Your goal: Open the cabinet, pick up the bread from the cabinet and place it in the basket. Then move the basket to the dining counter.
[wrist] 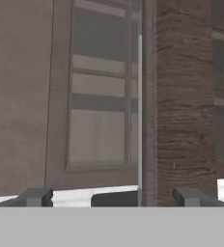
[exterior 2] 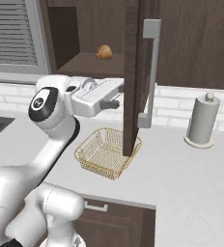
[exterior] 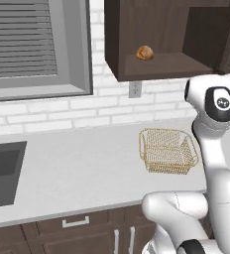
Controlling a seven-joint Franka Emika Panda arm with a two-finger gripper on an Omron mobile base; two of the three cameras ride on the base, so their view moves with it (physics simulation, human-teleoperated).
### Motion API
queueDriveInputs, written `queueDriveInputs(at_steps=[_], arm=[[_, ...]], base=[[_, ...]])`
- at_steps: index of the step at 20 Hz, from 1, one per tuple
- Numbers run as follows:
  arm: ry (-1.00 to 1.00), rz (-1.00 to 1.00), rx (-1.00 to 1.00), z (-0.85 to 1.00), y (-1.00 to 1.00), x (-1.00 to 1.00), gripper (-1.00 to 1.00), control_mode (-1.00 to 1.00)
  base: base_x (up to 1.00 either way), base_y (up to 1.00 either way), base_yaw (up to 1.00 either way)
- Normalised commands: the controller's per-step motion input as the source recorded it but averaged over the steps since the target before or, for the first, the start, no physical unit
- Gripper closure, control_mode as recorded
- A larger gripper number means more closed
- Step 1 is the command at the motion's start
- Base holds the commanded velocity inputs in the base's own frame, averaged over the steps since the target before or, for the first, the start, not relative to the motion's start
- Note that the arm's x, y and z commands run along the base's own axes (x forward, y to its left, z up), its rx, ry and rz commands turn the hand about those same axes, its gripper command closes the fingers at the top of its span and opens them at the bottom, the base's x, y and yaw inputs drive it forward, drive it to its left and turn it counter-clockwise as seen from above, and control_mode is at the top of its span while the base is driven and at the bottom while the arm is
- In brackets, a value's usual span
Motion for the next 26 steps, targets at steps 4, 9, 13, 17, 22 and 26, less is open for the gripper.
queueDriveInputs(at_steps=[4, 9, 13, 17, 22, 26], arm=[[0.07, 0.22, -0.01, 0.0, 0.51, -0.34, -1.0, -1.0], [0.13, 0.3, 0.0, 0.01, 0.81, -0.21, -1.0, -1.0], [0.15, 0.41, 0.05, 0.07, 0.76, -0.04, -1.0, -1.0], [0.3, 0.47, 0.11, 0.35, 0.61, 0.28, -1.0, -1.0], [0.33, 0.49, 0.21, 0.36, 0.24, 0.64, -1.0, -1.0], [0.37, 0.54, 0.29, 0.22, 0.14, 0.79, -1.0, -1.0]], base=[[0.0, 0.0, 0.0], [0.0, 0.0, 0.0], [0.0, 0.0, 0.0], [0.0, 0.0, 0.0], [0.0, 0.0, 0.0], [0.0, 0.0, 0.0]])
